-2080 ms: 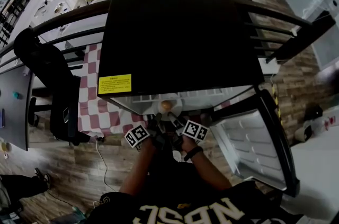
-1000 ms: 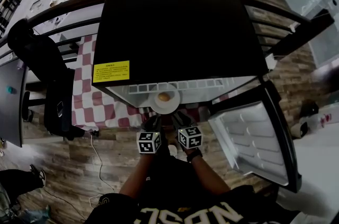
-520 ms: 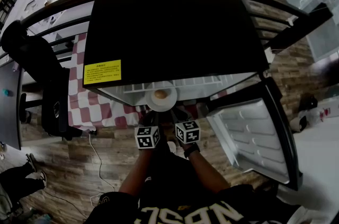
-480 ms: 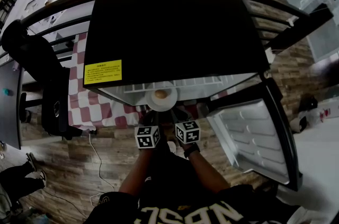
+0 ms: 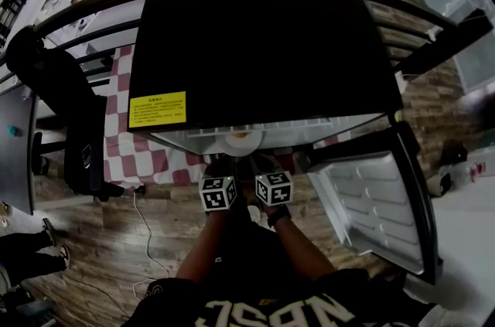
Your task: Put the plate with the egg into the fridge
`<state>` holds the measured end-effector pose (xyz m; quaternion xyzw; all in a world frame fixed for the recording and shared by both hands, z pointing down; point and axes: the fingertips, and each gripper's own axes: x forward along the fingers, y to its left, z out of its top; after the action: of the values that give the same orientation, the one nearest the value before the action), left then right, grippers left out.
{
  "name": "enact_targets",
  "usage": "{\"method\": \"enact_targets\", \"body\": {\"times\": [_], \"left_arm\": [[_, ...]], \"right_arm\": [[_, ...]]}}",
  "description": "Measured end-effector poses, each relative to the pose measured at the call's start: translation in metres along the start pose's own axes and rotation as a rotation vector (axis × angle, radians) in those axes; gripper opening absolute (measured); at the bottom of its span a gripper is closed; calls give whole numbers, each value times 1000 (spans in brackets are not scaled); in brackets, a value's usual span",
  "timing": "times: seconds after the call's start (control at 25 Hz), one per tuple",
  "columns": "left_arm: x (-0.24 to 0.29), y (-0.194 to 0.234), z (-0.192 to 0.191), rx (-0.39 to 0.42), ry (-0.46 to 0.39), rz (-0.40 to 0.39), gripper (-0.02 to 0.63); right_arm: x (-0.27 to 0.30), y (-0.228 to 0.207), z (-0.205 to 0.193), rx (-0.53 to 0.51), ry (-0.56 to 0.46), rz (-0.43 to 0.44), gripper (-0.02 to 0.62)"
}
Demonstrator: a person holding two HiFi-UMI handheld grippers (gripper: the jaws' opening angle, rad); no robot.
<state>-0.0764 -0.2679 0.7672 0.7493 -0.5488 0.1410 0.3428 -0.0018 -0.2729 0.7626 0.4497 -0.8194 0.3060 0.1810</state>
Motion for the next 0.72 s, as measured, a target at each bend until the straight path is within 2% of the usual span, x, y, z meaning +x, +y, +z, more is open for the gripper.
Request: {"method": "enact_targets", "body": {"times": [0.72], "left_arm": [[17,8,31,-42,8,24,34]], "right_arm": [[26,-9,31,48,-20,-20,32]]}}
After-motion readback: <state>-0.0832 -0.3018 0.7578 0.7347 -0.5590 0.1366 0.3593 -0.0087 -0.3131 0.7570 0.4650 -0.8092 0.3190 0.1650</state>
